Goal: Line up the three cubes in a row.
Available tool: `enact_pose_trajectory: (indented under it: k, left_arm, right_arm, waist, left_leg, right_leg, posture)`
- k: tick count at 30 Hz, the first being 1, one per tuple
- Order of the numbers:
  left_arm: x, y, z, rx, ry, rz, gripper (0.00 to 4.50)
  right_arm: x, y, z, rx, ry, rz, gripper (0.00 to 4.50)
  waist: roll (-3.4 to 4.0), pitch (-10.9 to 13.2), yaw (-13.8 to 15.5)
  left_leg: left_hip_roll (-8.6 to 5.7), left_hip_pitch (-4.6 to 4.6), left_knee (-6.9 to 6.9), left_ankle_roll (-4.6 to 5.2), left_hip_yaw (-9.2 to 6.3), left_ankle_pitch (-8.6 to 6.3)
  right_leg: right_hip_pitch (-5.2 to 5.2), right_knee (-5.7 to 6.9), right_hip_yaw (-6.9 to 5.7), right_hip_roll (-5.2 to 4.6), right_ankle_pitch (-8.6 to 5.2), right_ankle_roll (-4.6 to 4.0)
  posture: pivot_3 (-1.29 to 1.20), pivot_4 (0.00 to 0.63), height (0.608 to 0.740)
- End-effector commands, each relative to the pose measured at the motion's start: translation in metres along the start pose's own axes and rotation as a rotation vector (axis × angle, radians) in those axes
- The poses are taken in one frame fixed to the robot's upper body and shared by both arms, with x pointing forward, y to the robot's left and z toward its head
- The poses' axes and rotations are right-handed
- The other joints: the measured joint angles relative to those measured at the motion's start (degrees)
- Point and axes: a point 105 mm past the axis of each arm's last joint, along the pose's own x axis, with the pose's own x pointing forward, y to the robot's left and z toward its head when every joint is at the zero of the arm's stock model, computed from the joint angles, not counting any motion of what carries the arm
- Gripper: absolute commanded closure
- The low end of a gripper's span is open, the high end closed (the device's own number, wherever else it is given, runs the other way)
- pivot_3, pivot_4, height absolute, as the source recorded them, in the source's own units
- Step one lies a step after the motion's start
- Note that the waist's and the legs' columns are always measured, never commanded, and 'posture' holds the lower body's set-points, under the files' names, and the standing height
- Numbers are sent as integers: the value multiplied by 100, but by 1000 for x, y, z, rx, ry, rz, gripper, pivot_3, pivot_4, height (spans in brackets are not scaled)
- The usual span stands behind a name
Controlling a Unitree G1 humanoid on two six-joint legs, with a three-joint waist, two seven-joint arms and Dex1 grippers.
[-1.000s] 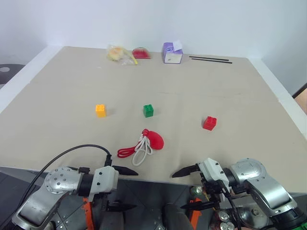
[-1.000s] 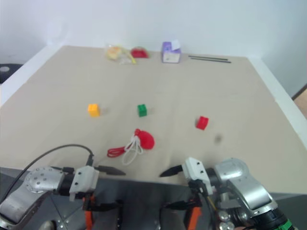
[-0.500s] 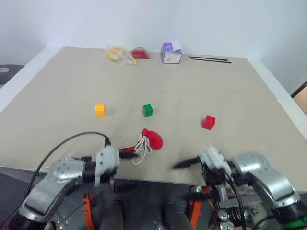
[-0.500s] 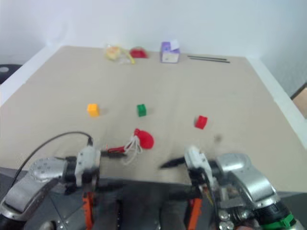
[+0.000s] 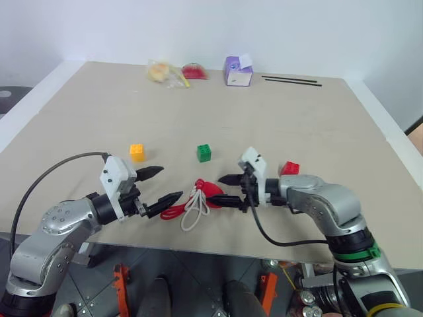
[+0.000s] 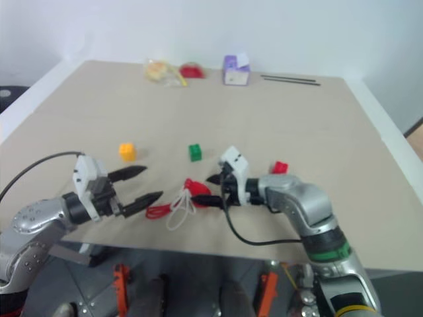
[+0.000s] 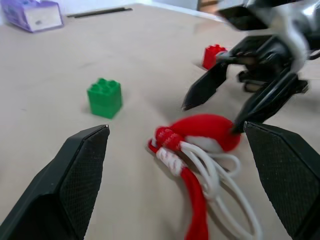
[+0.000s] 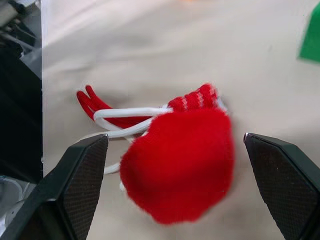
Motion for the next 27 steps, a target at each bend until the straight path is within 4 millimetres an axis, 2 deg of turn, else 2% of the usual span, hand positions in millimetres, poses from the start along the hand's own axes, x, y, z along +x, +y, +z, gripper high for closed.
enact_pose_trajectory:
  k: [1, 3, 4, 6, 14, 18, 20, 23, 27]
  left_arm:
    - [-1, -8, 12, 48, -24, -29, 3]
    - [-1, -9, 12, 48, -23, -32, 0]
    - [-1, -10, 12, 50, -21, -33, 0]
    - [0, -11, 10, 53, -16, -34, 0]
    - [3, -9, 10, 52, -17, -40, 0]
    - [13, -2, 14, 58, -44, -39, 0]
    - [23, 4, 20, 64, -74, -39, 0]
    - [51, 9, 33, 81, -138, -59, 0]
    - [80, 11, 48, 90, -213, -95, 0]
  right_arm:
    - [3, 0, 6, 5, 20, -17, 256]
    - [5, 1, 4, 9, 36, -15, 877]
    - [6, 1, 4, 10, 40, -16, 971]
    - [6, 1, 4, 10, 41, -19, 1940]
    - [2, -3, 15, 5, -24, -44, 4477]
    - [-13, -7, 46, -53, -193, -65, 4477]
    - [-27, -19, 69, -56, -309, -139, 4477]
    - [-69, -52, 106, -5, -532, -334, 4477]
    - [-114, -76, 128, 13, -687, -545, 4477]
  waist:
    - [0, 0, -6]
    - [0, 0, -7]
    - [0, 0, -8]
    - [0, 0, -10]
    - [0, 0, -11]
    - [1, 0, -5]
    - [1, 0, -1]
    - [1, 2, 8]
    - [0, 1, 4]
  left_leg:
    - [0, 0, 2, 0, 1, 0]
    - [0, 1, 5, 0, 1, 1]
    - [1, 2, 6, 1, 1, 1]
    - [1, 3, 9, 1, 1, 1]
    - [1, 3, 11, 1, 2, 2]
    - [1, 0, 10, 2, 1, 2]
    - [1, 0, 11, 2, 2, 2]
    - [0, -2, 12, 10, 1, 9]
    - [1, -5, 13, 16, 1, 19]
  right_leg:
    - [-1, 0, 1, 0, -1, 3]
    - [-1, 0, 0, 0, -8, 16]
    - [-1, 0, 0, 0, -6, 14]
    - [-2, 0, 1, 0, -3, 8]
    - [-3, 0, 0, 0, 0, 6]
    - [-2, 0, -1, 0, -2, 10]
    - [-1, -1, -1, 0, -1, 11]
    - [1, 0, -4, 2, 7, 16]
    - [6, -3, -3, 3, 15, 28]
  posture:
    - [0, 150, 740]
    - [0, 150, 740]
    - [0, 150, 740]
    - [0, 150, 740]
    - [0, 150, 740]
    - [0, 150, 740]
    - [0, 150, 740]
    - [0, 150, 740]
    - [0, 150, 740]
